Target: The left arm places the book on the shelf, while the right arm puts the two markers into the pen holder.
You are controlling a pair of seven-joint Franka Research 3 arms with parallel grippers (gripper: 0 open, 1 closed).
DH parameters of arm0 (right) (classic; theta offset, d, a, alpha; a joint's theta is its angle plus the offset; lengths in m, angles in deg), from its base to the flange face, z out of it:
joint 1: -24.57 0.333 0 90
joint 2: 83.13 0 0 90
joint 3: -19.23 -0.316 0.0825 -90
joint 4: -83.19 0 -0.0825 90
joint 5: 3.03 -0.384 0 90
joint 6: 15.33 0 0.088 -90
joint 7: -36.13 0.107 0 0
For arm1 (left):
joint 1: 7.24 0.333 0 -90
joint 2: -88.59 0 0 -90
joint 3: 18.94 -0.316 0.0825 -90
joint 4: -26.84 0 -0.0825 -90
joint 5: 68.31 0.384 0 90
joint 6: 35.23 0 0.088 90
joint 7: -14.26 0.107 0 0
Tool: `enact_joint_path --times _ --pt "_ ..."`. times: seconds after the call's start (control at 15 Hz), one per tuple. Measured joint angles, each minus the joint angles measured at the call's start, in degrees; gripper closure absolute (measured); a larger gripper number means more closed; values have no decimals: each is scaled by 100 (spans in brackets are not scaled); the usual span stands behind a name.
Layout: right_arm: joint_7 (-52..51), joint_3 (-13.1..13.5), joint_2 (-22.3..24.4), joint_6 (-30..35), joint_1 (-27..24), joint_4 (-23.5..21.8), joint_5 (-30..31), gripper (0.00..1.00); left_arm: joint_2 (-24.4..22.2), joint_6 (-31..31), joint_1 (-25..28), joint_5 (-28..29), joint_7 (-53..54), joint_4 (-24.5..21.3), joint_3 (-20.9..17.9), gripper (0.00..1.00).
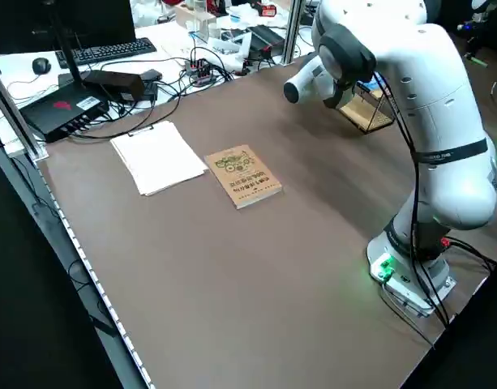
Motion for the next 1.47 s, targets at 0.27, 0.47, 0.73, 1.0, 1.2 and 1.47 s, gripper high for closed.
enact_joint_path --times 0.27,0.47,0.73,1.0,1.2,1.47 --pt "-143 -10 4 2 8 5 0 82 0 -2 12 0 -1 32 -79 1" --pt "-1059 -166 97 302 85 87 -11 82 0 -191 97 123 -33 52 -252 1" --pt "-2174 -786 600 1670 143 276 -752 82 -2 -932 650 1777 -1637 129 -342 1" --pt "-2945 -1040 1015 3051 195 280 -2379 82 -155 -1603 1285 3747 -3639 542 -297 0" --pt "-3663 -1052 1060 3857 177 260 -3653 82 -505 -2070 1542 5076 -4924 843 -283 0" --pt "-4904 -1054 1042 4197 120 -11 -4796 82 -1073 -2425 1539 6988 -6483 1230 -255 0"
